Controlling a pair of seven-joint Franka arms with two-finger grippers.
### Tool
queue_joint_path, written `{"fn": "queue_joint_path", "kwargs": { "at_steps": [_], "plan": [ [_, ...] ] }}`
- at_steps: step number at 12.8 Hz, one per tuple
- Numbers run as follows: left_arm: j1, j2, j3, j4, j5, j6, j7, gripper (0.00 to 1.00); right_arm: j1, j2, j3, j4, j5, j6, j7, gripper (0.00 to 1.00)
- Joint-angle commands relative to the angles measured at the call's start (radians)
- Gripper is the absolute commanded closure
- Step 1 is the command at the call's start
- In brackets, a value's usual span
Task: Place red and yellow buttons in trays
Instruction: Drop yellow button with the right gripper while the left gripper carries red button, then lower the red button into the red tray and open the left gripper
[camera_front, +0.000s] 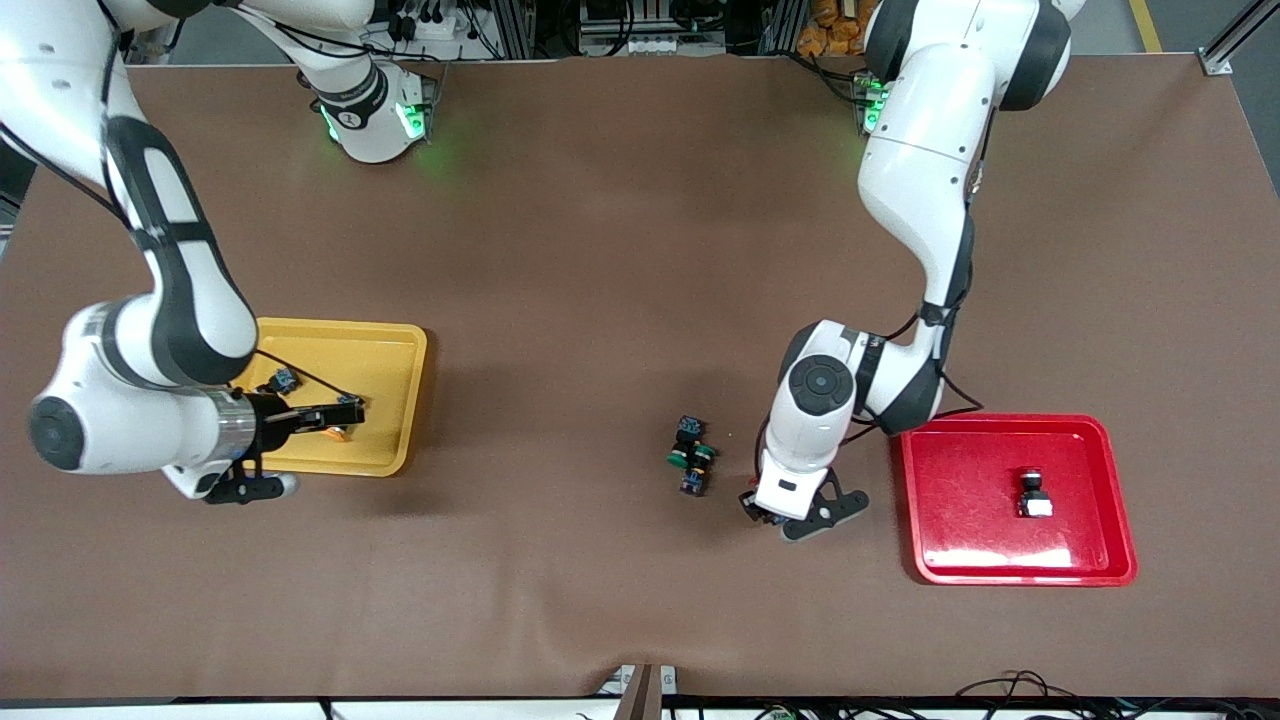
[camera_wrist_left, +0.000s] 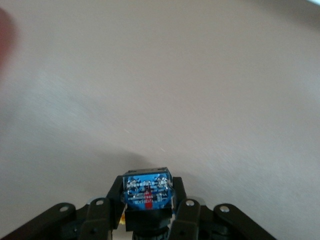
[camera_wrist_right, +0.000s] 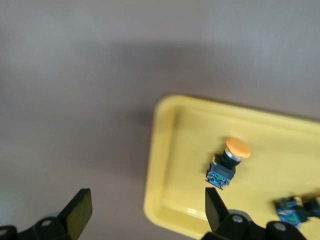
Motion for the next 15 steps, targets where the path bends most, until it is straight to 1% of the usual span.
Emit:
{"fn": "queue_joint_path", "kwargs": {
  "at_steps": [1, 2, 3, 4, 5, 6, 7, 8, 9, 10, 12, 13, 15],
  "plan": [
    [0.043, -0.052, 0.002, -0.013, 0.002, -0.056, 0.095, 1.0, 0.004, -0.006, 0.019, 0.215, -0.036, -0.147, -0.004, 0.0],
    [0.067, -0.057, 0.002, -0.014, 0.004, -0.056, 0.135, 1.0, 0.003, -0.038, 0.027, 0.227, -0.024, -0.215, -0.005, 0.0],
    [0.098, -0.06, 0.001, -0.017, 0.004, -0.058, 0.184, 1.0, 0.009, -0.116, 0.036, 0.232, -0.024, -0.271, -0.004, 0.0],
    [0.119, -0.069, -0.001, -0.024, 0.004, -0.064, 0.239, 1.0, 0.018, -0.2, 0.032, 0.22, -0.024, -0.293, 0.007, 0.0],
    [0.142, -0.071, -0.002, -0.022, 0.004, -0.09, 0.287, 1.0, 0.041, -0.261, 0.027, 0.2, -0.034, -0.33, 0.019, 0.0],
    [0.164, -0.072, -0.004, -0.022, 0.002, -0.101, 0.342, 1.0, 0.055, -0.314, 0.015, 0.18, -0.036, -0.364, 0.036, 0.0],
    [0.184, -0.072, -0.005, -0.022, 0.001, -0.113, 0.388, 1.0, 0.052, -0.351, -0.011, 0.148, -0.019, -0.393, 0.042, 0.0],
    [0.201, -0.071, -0.005, -0.024, 0.001, -0.121, 0.433, 1.0, 0.052, -0.382, -0.042, 0.134, 0.004, -0.414, 0.042, 0.0],
    [0.219, -0.071, -0.005, -0.025, 0.001, -0.122, 0.479, 1.0, 0.062, -0.408, -0.091, 0.121, 0.036, -0.439, 0.042, 0.0],
    [0.241, -0.071, -0.007, -0.03, 0.001, -0.125, 0.525, 1.0, 0.114, -0.448, -0.162, 0.105, 0.05, -0.46, 0.041, 0.0],
    [0.273, -0.066, -0.007, -0.033, 0.001, -0.138, 0.62, 1.0, 0.279, -0.534, -0.383, 0.01, 0.053, -0.455, 0.029, 0.0],
    [0.291, -0.065, -0.007, -0.037, 0.001, -0.138, 0.667, 1.0, 0.312, -0.572, -0.421, -0.036, 0.052, -0.435, 0.027, 0.0],
    [0.33, -0.062, -0.007, -0.047, 0.001, -0.138, 0.764, 1.0, 0.308, -0.626, -0.406, -0.131, 0.018, -0.392, 0.033, 0.0]
  ]
}}
